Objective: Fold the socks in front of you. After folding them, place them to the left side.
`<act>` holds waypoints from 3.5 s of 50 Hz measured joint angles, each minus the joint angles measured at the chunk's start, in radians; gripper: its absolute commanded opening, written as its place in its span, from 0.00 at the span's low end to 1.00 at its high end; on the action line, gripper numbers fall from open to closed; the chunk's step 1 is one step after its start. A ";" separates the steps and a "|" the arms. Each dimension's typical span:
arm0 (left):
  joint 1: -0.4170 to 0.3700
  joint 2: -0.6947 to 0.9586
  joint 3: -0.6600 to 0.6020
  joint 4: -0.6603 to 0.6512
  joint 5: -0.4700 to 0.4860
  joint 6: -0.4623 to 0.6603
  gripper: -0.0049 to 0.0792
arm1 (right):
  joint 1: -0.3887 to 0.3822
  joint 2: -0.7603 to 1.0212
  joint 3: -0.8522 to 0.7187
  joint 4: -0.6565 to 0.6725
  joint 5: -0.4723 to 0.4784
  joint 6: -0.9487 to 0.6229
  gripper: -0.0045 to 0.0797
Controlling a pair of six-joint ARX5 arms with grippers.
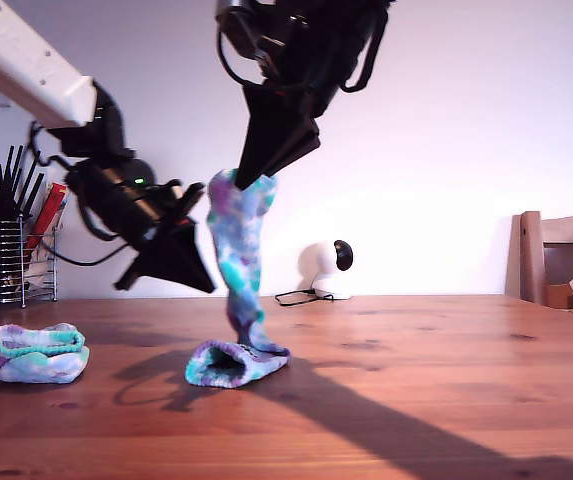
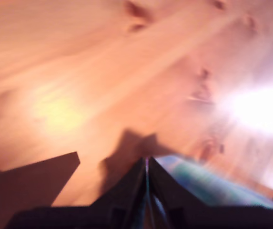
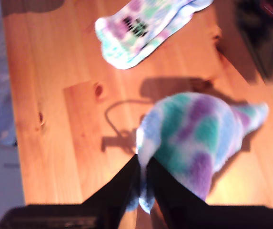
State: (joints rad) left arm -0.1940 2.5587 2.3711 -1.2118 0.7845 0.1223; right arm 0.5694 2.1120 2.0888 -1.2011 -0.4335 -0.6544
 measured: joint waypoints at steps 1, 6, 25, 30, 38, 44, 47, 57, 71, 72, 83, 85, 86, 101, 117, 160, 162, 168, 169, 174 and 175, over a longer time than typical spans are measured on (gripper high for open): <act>0.000 0.000 0.000 -0.003 0.000 0.000 0.03 | -0.002 0.000 0.000 -0.002 0.000 0.000 0.04; 0.012 0.000 0.000 -0.013 0.000 0.000 0.03 | -0.009 0.008 0.000 -0.004 0.000 0.003 0.04; 0.026 0.000 0.000 -0.007 0.000 0.001 0.03 | -0.014 0.024 0.000 -0.062 -0.057 0.029 0.14; 0.025 -0.001 0.000 -0.008 0.006 0.001 0.03 | -0.011 0.025 0.000 -0.087 -0.057 0.029 0.23; 0.024 -0.001 0.000 -0.014 0.019 0.001 0.03 | -0.010 0.034 0.000 -0.101 -0.063 0.050 0.25; 0.024 -0.002 0.000 -0.014 0.019 0.001 0.03 | -0.005 0.035 0.000 -0.111 -0.065 0.053 0.29; 0.024 -0.002 0.000 -0.014 0.019 0.001 0.03 | -0.003 0.035 0.000 -0.110 -0.066 0.053 0.31; 0.024 -0.002 0.000 -0.015 0.019 0.001 0.03 | 0.002 0.035 0.000 -0.116 -0.068 0.085 0.44; 0.024 -0.002 0.000 -0.019 0.019 0.001 0.03 | 0.002 0.035 0.000 -0.151 -0.085 0.161 0.46; 0.024 -0.002 0.000 -0.019 0.019 0.001 0.03 | 0.002 0.035 0.000 -0.151 -0.089 0.166 0.46; 0.024 -0.002 0.000 -0.019 0.027 0.001 0.03 | 0.019 0.035 -0.017 -0.151 -0.101 0.206 0.46; 0.024 -0.002 0.000 -0.020 0.032 0.001 0.03 | 0.028 0.035 -0.029 -0.151 -0.095 0.204 0.46; 0.024 -0.002 0.000 -0.020 0.035 0.001 0.03 | 0.032 0.035 -0.036 -0.149 -0.090 0.203 0.46; 0.024 -0.003 0.000 -0.054 0.048 0.009 0.03 | 0.010 0.044 -0.059 -0.104 -0.022 0.206 0.46; 0.024 -0.004 0.000 -0.152 0.044 0.057 0.03 | -0.046 0.044 -0.059 -0.042 -0.028 0.209 0.46; -0.140 -0.004 -0.001 -0.154 -0.165 0.037 0.03 | -0.166 0.046 -0.059 0.029 -0.057 0.185 0.04; -0.144 -0.004 -0.005 -0.153 -0.180 0.038 0.03 | -0.169 0.046 -0.059 0.034 -0.057 0.185 0.04; -0.153 -0.022 -0.074 -0.150 -0.202 0.039 0.03 | -0.179 0.046 -0.059 0.039 -0.057 0.185 0.04; -0.153 -0.024 -0.092 -0.150 -0.202 0.045 0.03 | -0.182 0.046 -0.059 0.039 -0.057 0.185 0.04; -0.161 -0.026 -0.167 -0.150 -0.208 0.066 0.04 | -0.192 0.046 -0.059 0.044 -0.058 0.185 0.04; -0.163 -0.026 -0.179 -0.149 -0.205 0.066 0.04 | -0.194 0.046 -0.059 0.046 -0.057 0.185 0.04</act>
State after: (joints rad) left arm -0.3565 2.5328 2.1925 -1.3605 0.5797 0.1879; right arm 0.3756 2.1582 2.0300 -1.1549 -0.4908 -0.4690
